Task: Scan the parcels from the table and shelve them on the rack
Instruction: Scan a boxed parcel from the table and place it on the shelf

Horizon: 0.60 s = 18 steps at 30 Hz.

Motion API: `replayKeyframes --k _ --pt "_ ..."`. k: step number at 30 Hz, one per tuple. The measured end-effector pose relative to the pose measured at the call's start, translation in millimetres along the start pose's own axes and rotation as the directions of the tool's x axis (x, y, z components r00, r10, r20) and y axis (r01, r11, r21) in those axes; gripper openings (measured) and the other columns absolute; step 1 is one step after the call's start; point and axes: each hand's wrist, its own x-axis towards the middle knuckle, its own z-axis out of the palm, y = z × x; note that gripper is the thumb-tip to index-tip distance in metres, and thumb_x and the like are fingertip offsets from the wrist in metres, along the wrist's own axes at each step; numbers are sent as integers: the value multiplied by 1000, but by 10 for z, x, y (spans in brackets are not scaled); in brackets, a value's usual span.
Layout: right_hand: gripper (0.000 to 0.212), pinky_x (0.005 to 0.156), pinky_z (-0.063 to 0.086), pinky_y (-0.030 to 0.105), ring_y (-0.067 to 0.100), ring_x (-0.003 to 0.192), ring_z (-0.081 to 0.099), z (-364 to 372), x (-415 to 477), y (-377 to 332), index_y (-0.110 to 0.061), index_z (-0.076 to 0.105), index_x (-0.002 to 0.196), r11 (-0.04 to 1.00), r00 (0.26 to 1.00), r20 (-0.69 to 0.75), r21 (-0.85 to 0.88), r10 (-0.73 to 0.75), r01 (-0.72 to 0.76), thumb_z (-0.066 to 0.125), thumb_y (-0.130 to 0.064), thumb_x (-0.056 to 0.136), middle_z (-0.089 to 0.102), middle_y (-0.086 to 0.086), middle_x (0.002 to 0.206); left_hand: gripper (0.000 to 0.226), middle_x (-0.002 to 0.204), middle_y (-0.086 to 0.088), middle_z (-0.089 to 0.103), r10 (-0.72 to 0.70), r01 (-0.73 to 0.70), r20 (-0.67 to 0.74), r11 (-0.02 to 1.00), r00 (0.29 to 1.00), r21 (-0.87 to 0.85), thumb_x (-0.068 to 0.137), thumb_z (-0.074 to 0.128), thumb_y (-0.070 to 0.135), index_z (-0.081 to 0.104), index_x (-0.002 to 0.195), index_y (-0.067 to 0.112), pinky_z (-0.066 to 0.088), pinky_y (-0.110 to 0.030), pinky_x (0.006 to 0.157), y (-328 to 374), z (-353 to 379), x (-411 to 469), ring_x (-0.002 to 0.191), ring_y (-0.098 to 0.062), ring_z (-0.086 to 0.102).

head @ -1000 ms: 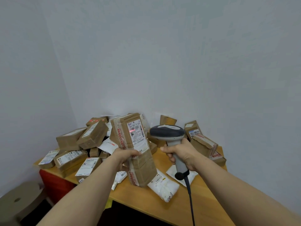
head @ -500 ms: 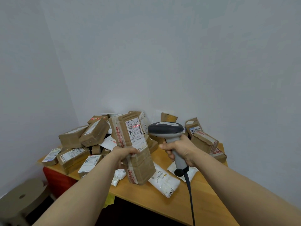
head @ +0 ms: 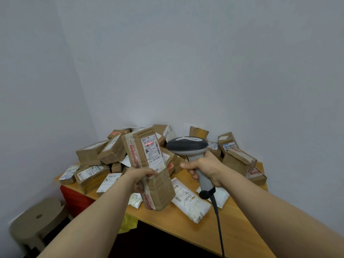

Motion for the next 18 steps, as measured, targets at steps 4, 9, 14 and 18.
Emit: replayKeyframes --k 4,9,14,18 --pt "32 45 41 23 14 39 43 21 49 27 -15 66 49 1000 1000 11 10 28 -28 74 -7 79 53 4 47 56 99 -11 63 8 -8 -14 1000 1000 5 65 86 13 51 109 12 55 -53 80 -3 -9 18 85 -30 62" --pt "14 45 44 24 14 40 47 90 122 93 -7 66 69 996 999 -4 74 41 -40 77 -7 76 57 6 51 49 94 -8 63 -10 10 -16 1000 1000 5 66 85 15 52 102 14 55 -50 80 -37 -64 -48 82 -27 62" --pt "26 45 46 24 14 44 53 242 298 221 -1 65 83 981 995 -18 172 97 -93 84 -5 66 64 11 62 62 105 -6 68 -35 39 61 997 998 -62 63 84 36 56 115 18 46 -45 84 -230 -274 -233 97 -24 62" --pt "28 48 49 27 17 60 64 529 357 513 -5 66 89 966 974 -88 169 210 -193 82 2 67 71 8 72 56 108 -8 66 -41 63 96 969 995 -238 65 76 50 61 113 25 55 -43 77 -550 -535 -426 101 -25 62"
